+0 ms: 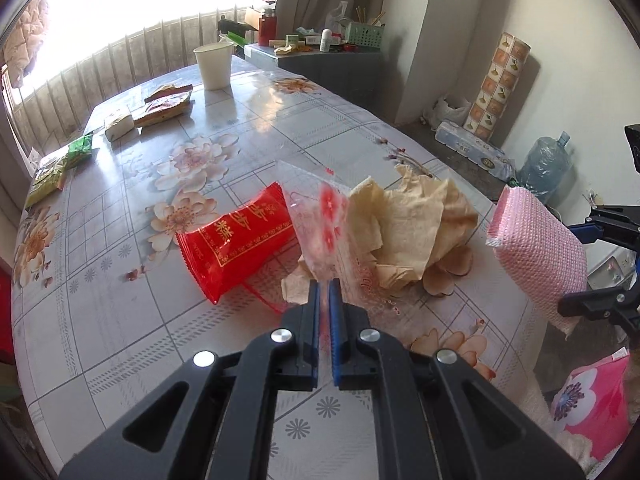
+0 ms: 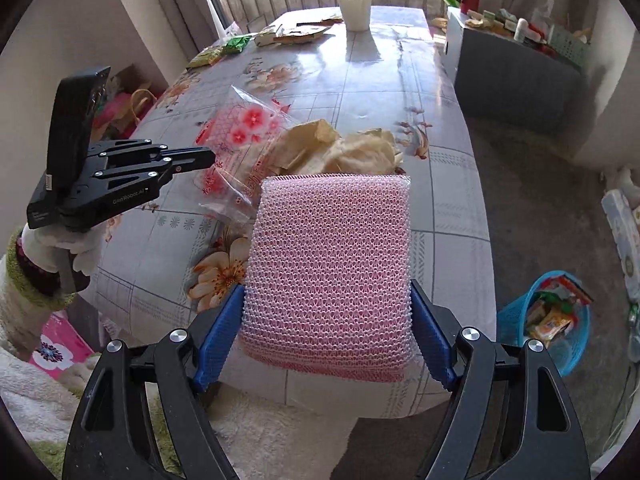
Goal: Collect trash
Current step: 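Grasp the pink scrubber with the right gripper while the left gripper grasps the clear plastic bag, then carry the scrubber and plastic bag to the wastebasket and release both inside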
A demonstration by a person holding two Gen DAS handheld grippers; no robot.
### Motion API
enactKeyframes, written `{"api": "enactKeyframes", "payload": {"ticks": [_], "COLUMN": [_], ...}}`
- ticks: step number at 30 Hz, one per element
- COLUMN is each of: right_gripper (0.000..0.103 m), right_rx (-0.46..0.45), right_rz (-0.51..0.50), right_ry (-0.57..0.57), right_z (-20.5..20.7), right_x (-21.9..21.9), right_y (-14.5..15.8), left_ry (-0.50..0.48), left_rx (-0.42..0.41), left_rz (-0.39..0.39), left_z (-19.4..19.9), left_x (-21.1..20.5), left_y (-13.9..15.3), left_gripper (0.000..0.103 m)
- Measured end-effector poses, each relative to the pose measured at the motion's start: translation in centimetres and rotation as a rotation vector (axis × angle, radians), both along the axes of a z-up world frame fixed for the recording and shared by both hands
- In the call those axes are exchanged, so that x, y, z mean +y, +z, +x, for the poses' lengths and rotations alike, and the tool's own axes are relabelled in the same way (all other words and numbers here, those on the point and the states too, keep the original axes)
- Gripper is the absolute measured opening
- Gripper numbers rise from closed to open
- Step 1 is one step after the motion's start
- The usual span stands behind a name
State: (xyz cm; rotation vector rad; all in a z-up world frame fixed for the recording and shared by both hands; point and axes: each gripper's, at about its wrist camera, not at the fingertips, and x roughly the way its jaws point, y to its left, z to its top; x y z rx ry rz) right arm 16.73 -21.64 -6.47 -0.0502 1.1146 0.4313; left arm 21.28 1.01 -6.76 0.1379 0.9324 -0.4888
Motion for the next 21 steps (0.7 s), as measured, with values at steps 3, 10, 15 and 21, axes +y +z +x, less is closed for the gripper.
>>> {"api": "enactKeyframes", "payload": {"ticks": [3, 10, 15, 21], "right_gripper": [0.075, 0.075, 0.075, 0.075], "right_rx": [-0.02, -0.156, -0.214, -0.251], "right_rz": [0.151, 0.419, 0.525, 0.573], "right_ry": [-0.01, -0.143, -0.274, -0.561], "right_z": [-1.3, -3.4, -4.3, -5.7], "right_x": [-1.9, -7.5, -11.3, -17.4], "right_y": [1.1, 4.3, 4.5, 2.8], "left_ry": [0.004, 0.002, -0.005, -0.069], "left_rx": [-0.015, -0.115, -0.201, -0.21], "left_rz": [0.018, -0.049, -0.074, -0.151], "left_z": [-0.1, -1.6, -2.8, -3.0], "left_x": [0.3, 0.9, 0.8, -1.6], "left_y": [0.3, 3.6, 7.2, 10.3], "left_gripper": [0.004, 0.004, 0.004, 0.004]}}
